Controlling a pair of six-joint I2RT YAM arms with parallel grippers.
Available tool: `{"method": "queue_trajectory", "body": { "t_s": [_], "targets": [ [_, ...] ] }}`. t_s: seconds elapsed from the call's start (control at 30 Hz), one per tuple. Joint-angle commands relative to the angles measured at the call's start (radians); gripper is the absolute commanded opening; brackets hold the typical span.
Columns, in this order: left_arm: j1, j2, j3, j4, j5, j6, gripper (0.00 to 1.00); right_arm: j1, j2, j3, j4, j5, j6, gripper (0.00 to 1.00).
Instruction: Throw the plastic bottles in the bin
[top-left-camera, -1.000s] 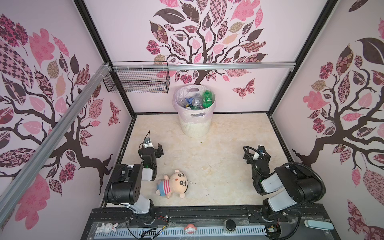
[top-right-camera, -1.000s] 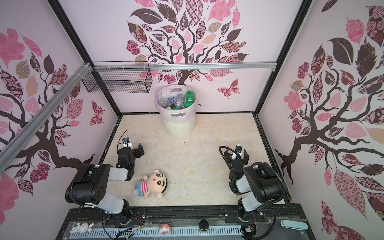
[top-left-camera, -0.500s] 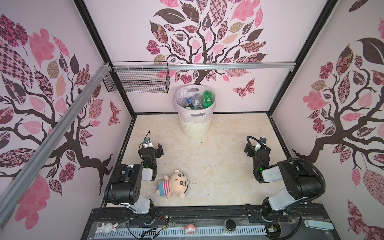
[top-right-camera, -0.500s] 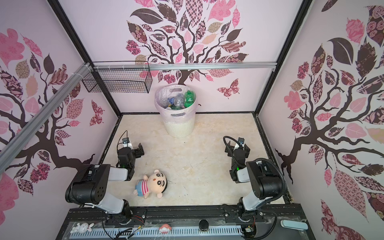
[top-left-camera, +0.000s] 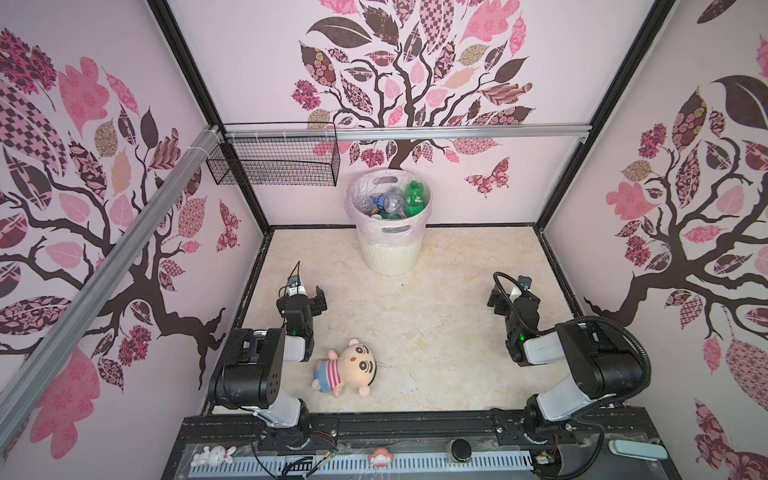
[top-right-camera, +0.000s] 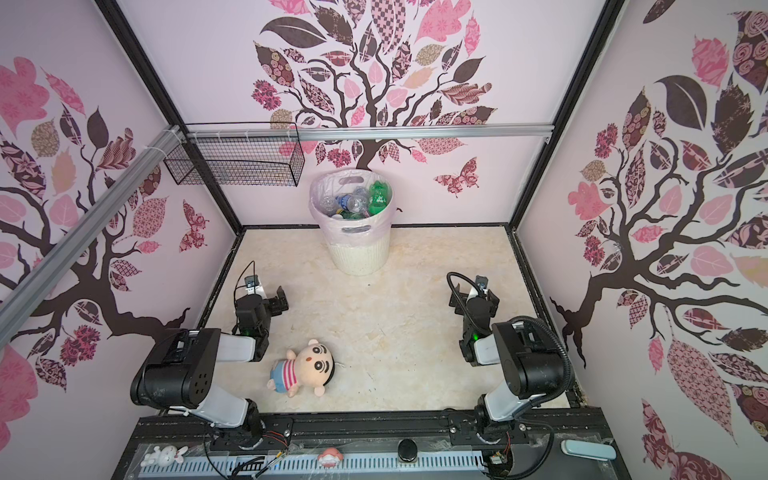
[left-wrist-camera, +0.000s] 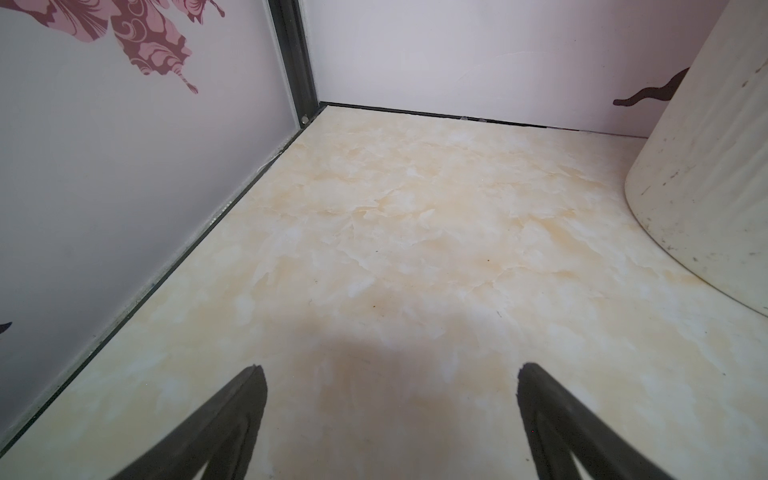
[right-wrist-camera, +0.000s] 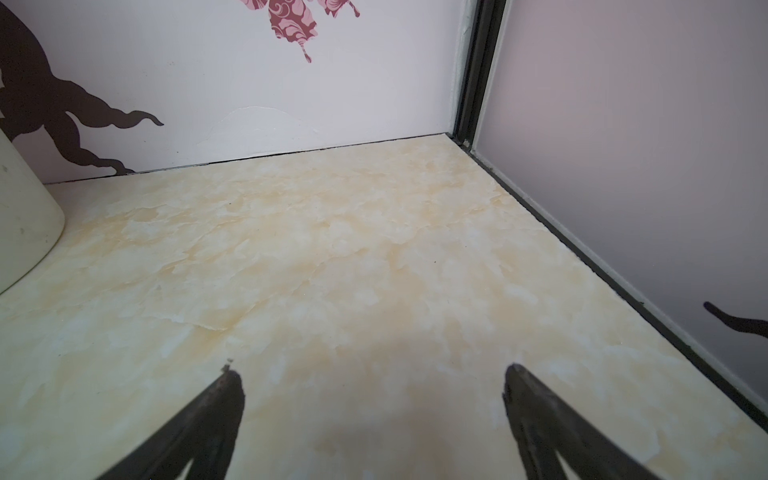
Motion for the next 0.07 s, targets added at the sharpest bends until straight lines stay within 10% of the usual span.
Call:
{"method": "queue_trajectory", "body": {
  "t_s": [0.0,0.03],
  "targets": [
    [0.0,-0.002,0.02,0.017,-0.009,0.007,0.97,-0.003,-0.018,0.005,0.019,-0.007,0.012,1.0],
    [0.001,-0.002,0.02,0.017,-0.008,0.006,0.97,-0.003,-0.017,0.007,0.019,-0.007,0.012,0.99]
  ]
}}
